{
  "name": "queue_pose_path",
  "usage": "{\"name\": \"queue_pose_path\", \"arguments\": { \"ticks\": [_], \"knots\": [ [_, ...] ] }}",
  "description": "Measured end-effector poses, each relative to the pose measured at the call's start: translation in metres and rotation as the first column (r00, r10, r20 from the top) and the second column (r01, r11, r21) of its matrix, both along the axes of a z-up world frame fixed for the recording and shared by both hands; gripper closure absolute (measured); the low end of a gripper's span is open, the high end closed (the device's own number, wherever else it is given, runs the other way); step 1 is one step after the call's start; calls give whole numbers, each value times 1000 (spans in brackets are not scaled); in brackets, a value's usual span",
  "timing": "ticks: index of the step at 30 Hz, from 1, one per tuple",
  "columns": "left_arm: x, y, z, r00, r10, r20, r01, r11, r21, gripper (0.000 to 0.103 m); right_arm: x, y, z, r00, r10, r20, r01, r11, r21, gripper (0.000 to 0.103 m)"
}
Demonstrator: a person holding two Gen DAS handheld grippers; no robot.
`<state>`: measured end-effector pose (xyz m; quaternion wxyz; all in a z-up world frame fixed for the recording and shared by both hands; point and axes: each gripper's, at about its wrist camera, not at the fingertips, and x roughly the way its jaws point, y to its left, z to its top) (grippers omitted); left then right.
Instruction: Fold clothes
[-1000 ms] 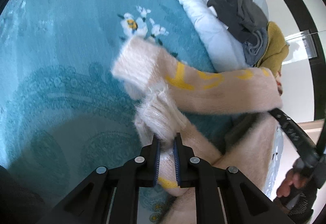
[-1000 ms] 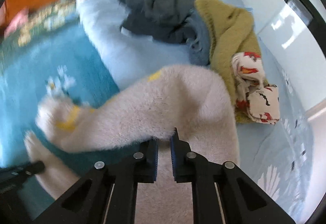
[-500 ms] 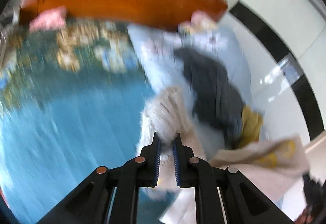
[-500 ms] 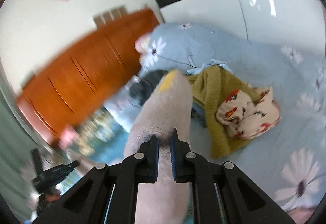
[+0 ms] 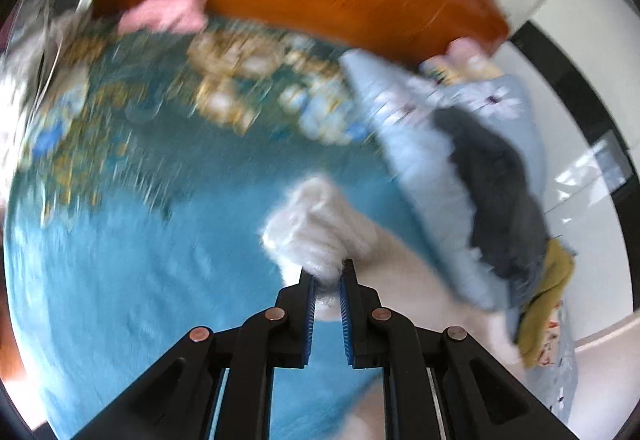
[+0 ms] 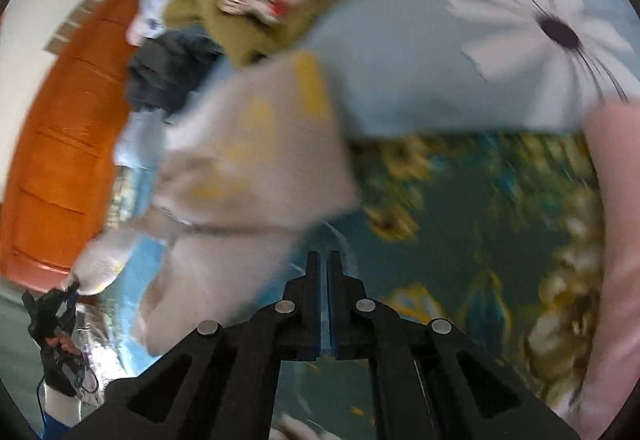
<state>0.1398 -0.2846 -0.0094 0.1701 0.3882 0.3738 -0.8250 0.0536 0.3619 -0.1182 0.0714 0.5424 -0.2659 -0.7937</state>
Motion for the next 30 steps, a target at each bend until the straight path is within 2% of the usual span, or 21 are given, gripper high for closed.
{"name": "queue_pose_path", "arguments": {
  "ticks": [4, 7, 10, 11, 12, 14, 17, 21, 23, 25, 26, 27, 30],
  "knots": [
    [16, -8, -29, 999, 41, 23, -43, 994, 97, 91, -4, -4, 11, 999, 32, -20, -31, 999, 42, 100],
    [16, -8, -23, 999, 32, 5, -32, 992, 120, 90, -22, -25, 23, 990, 123, -72, -116, 989, 94, 100],
    [4, 0, -8, 1000, -13, 2, 12, 994, 105, 87, -48, -72, 34, 967, 230, -113, -213, 966, 145, 100],
    [-3, 1, -5, 999, -35, 11, 33, 993, 109, 82, -58, -90, 35, 957, 263, -121, -243, 957, 157, 94],
    [-9, 2, -3, 998, -54, 22, 51, 992, 114, 78, -63, -105, 35, 949, 291, -123, -269, 948, 168, 78],
    [-15, 2, -2, 996, -70, 56, 62, 989, 132, 56, -79, -144, 30, 927, 357, -116, -331, 923, 194, 55],
    [-8, -1, -5, 998, -60, 38, 50, 976, 210, 47, -91, -186, 17, 895, 438, -83, -409, 880, 239, 55],
    [4, 0, -9, 998, -50, 38, 38, 959, 281, 45, -102, -225, -2, 863, 505, -26, -469, 819, 331, 55],
    [5, 4, -9, 997, -61, 44, 46, 957, 286, 44, -107, -231, -10, 864, 504, 1, -465, 796, 387, 55],
    [5, 10, -11, 996, -73, 48, 55, 953, 299, 43, -111, -230, -18, 874, 485, 39, -457, 789, 411, 55],
    [4, 15, -12, 996, -81, 48, 62, 948, 312, 43, -113, -228, -21, 878, 476, 48, -452, 794, 407, 64],
    [2, 20, -15, 994, -93, 51, 72, 945, 320, 43, -113, -224, -22, 883, 467, 50, -447, 803, 393, 84],
    [-6, 39, -20, 989, -131, 71, 100, 938, 331, 43, -108, -208, -11, 897, 442, 12, -417, 837, 353, 94]
  ]
}}
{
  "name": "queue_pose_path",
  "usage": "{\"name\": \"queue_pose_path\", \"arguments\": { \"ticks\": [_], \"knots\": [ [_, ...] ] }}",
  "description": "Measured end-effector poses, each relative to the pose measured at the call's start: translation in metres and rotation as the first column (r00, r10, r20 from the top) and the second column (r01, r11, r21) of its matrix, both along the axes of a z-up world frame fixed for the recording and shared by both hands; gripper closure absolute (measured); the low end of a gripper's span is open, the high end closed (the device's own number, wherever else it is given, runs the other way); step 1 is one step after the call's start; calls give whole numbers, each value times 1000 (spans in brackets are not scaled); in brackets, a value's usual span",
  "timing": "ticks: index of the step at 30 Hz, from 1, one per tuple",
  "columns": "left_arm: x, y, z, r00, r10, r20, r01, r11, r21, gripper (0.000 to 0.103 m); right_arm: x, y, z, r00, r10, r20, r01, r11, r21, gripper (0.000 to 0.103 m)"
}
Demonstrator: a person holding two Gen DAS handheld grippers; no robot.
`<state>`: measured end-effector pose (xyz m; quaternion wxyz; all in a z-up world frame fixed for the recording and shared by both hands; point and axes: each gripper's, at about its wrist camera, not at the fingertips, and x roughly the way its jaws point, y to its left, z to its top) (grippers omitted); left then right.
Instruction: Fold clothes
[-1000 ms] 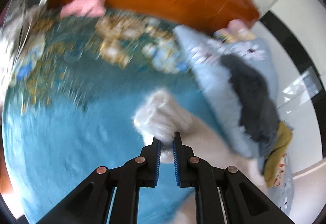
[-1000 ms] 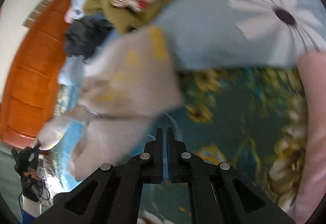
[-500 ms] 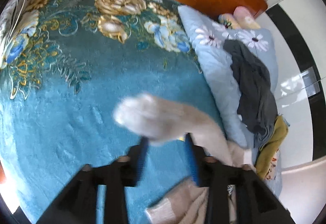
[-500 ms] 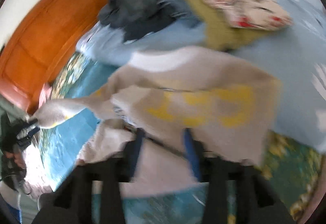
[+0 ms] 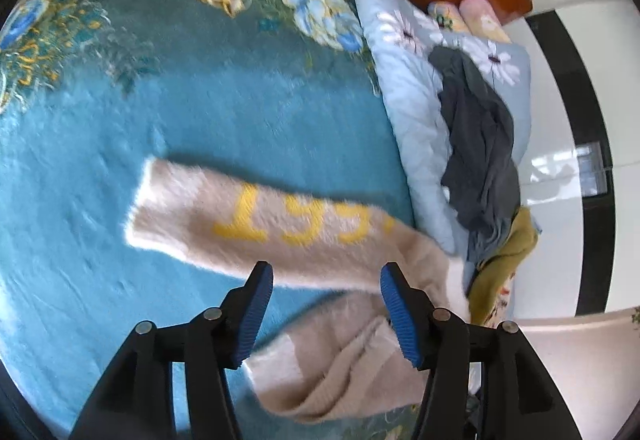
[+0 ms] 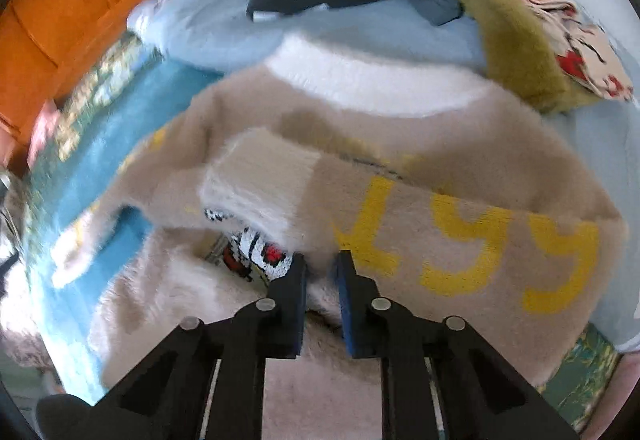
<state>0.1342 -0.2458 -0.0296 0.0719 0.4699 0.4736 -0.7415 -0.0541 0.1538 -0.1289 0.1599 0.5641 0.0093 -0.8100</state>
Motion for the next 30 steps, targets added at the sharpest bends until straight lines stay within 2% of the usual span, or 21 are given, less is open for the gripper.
{"name": "queue_pose_path", "arguments": {
  "ticks": [3, 6, 8, 11, 13, 16, 19, 21, 23, 28, 30],
  "knots": [
    [-5, 17, -7, 1000, -17, 15, 17, 1000, 21, 43, 7, 26, 23, 998, -45, -32, 42, 995, -86, 95],
    [-10, 31, -16, 999, -21, 40, 19, 999, 49, 43, 15, 65, 54, 988, -135, -69, 119, 972, -201, 95],
    [-12, 39, -23, 998, -15, 56, 11, 997, 73, 43, 26, 105, 73, 969, -225, -97, 194, 946, -260, 95],
    [-16, 48, -35, 997, 2, 77, -11, 993, 113, 43, 47, 170, 88, 923, -369, -107, 317, 889, -331, 95],
    [-16, 51, -43, 996, 26, 87, -38, 990, 137, 43, 65, 210, 86, 881, -462, -97, 411, 852, -325, 95],
    [-16, 52, -56, 992, 63, 110, -81, 982, 170, 43, 95, 253, 68, 827, -559, -61, 526, 807, -267, 95],
    [-18, 54, -67, 988, 101, 113, -123, 970, 208, 43, 122, 278, 37, 766, -642, 33, 634, 746, -205, 95],
    [-23, 54, -73, 986, 122, 113, -145, 964, 222, 43, 132, 281, 19, 747, -656, 108, 664, 726, -183, 95],
    [-28, 52, -78, 984, 136, 117, -160, 963, 219, 43, 139, 279, 8, 746, -646, 163, 666, 727, -168, 94],
    [-39, 44, -90, 978, 163, 127, -187, 960, 209, 43, 151, 259, 8, 777, -603, 183, 624, 775, -98, 92],
    [-42, 41, -93, 978, 174, 114, -195, 958, 212, 45, 154, 249, 13, 798, -572, 191, 592, 804, -65, 81]
  ]
}}
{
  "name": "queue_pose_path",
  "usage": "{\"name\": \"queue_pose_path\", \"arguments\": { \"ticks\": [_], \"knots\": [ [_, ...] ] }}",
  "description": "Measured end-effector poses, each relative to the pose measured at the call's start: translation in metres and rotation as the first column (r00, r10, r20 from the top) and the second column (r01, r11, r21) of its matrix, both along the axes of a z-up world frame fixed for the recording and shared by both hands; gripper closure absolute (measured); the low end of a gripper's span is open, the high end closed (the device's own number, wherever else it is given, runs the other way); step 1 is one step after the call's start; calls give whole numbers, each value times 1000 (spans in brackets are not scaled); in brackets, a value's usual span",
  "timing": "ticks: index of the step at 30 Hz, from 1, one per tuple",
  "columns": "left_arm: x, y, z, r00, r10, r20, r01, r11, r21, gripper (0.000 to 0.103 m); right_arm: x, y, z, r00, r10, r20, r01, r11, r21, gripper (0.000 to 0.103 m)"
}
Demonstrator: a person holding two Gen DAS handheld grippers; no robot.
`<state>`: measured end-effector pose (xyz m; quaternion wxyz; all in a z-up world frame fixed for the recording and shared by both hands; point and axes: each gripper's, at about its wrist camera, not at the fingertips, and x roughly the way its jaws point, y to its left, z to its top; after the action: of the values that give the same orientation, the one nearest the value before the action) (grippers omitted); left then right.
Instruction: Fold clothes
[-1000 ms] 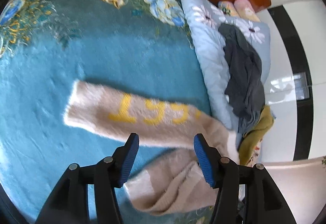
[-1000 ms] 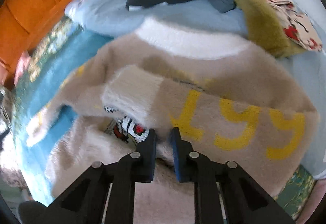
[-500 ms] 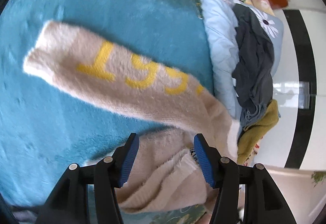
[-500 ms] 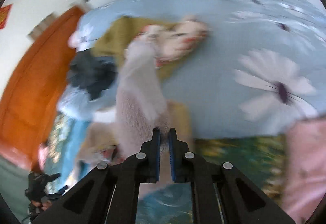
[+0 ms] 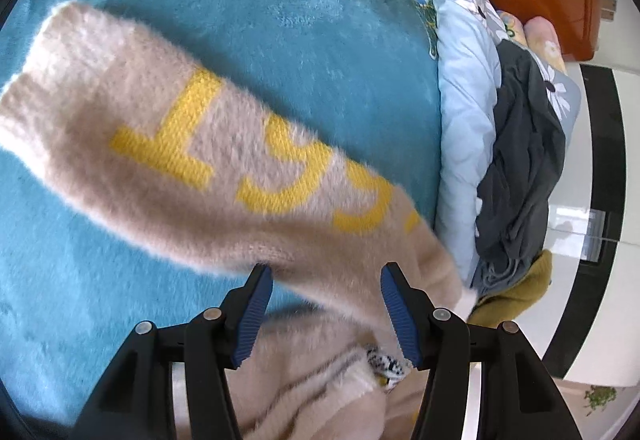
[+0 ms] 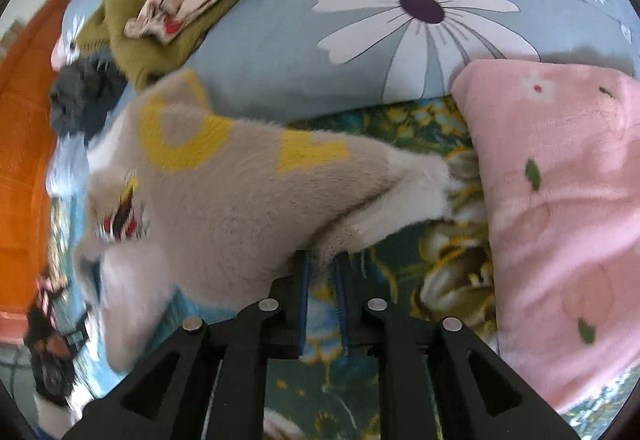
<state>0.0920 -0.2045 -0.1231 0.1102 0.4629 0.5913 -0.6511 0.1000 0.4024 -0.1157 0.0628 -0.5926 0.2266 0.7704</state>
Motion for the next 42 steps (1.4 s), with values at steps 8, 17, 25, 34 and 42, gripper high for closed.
{"name": "queue_pose_path", "arguments": {
  "ticks": [8, 17, 25, 34, 42],
  "knots": [
    [-26, -20, 7, 997, -65, -31, 60, 988, -140, 97, 11, -53, 20, 982, 186, 39, -187, 982, 18, 76],
    [-66, -53, 50, 979, -176, -99, 144, 953, -266, 103, -58, -108, 45, 957, 275, -86, -274, 961, 29, 76],
    [-27, -21, 7, 991, -112, -71, 113, 993, 19, 98, -114, -159, 59, 917, 346, -200, -340, 938, 61, 65],
    [-18, 6, -29, 999, -10, 45, 3, 988, 157, 35, -192, -187, 50, 828, 529, -186, -463, 832, 305, 42],
    [5, 0, -33, 992, 53, 111, -81, 961, 266, 27, -225, -163, 8, 846, 529, -63, -476, 804, 357, 42]
  ]
}}
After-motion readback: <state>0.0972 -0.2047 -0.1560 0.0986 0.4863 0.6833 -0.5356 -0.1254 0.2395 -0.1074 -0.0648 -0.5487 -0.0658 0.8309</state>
